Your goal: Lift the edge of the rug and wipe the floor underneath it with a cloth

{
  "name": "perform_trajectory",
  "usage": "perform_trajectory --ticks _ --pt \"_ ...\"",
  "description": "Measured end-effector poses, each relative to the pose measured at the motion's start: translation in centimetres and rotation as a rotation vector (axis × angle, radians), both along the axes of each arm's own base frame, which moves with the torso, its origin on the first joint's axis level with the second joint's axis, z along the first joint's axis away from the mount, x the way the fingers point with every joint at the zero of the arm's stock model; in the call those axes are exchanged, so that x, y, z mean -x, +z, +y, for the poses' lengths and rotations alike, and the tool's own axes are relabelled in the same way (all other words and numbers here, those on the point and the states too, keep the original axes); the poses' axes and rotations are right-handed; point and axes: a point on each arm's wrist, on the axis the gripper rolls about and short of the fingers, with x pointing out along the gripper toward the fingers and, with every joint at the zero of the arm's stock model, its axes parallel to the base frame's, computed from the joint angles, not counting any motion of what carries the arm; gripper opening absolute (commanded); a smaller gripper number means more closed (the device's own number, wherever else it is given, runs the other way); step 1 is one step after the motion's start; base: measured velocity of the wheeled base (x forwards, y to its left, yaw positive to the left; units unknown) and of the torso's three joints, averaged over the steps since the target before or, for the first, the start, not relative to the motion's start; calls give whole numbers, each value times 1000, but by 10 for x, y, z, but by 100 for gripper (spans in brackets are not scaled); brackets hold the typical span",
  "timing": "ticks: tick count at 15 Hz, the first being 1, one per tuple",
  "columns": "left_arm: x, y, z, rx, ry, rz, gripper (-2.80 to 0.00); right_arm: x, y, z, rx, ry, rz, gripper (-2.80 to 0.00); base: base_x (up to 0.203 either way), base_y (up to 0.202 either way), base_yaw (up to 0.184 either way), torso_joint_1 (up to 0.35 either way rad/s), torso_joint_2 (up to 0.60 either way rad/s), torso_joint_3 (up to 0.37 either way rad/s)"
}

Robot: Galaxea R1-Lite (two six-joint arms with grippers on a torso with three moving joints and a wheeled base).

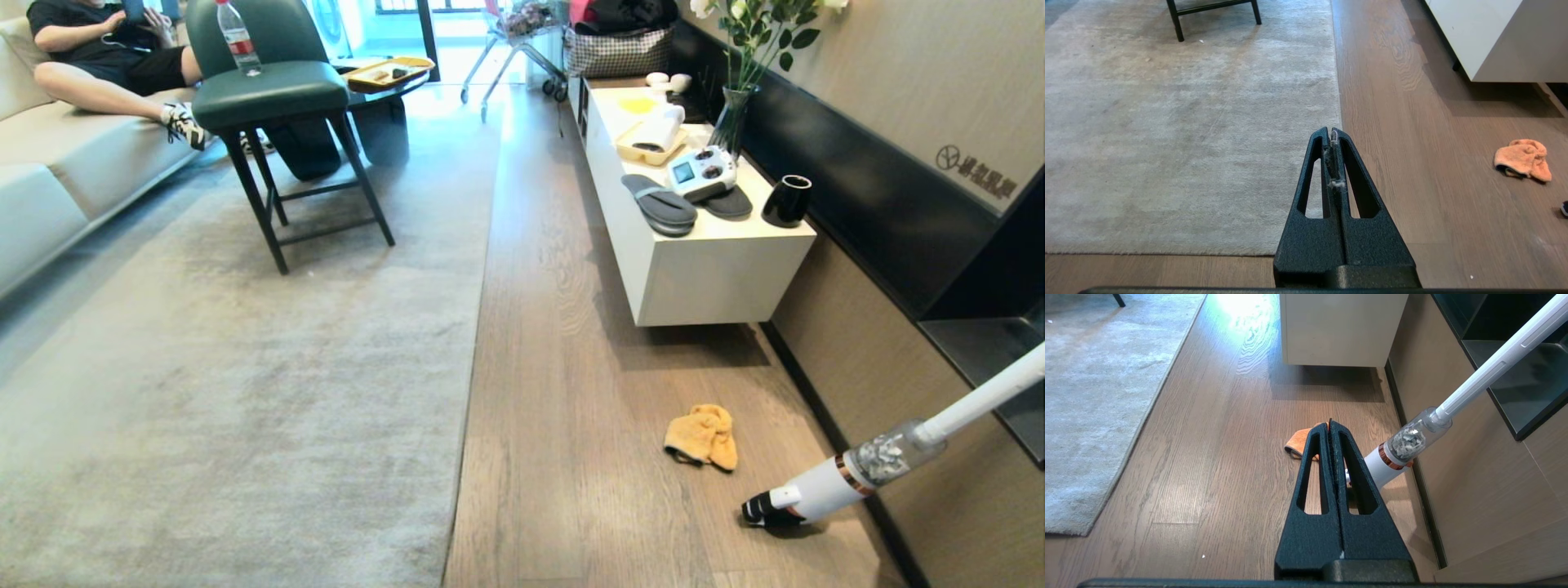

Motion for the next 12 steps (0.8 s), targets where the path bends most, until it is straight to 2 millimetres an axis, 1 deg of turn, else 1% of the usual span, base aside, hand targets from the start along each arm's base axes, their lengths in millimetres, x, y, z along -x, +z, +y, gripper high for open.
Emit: perform_trajectory --ticks 12 --pt "0 0 0 1 0 0 -280 0 0 0 2 0 0 -280 0 0 0 0 0 0"
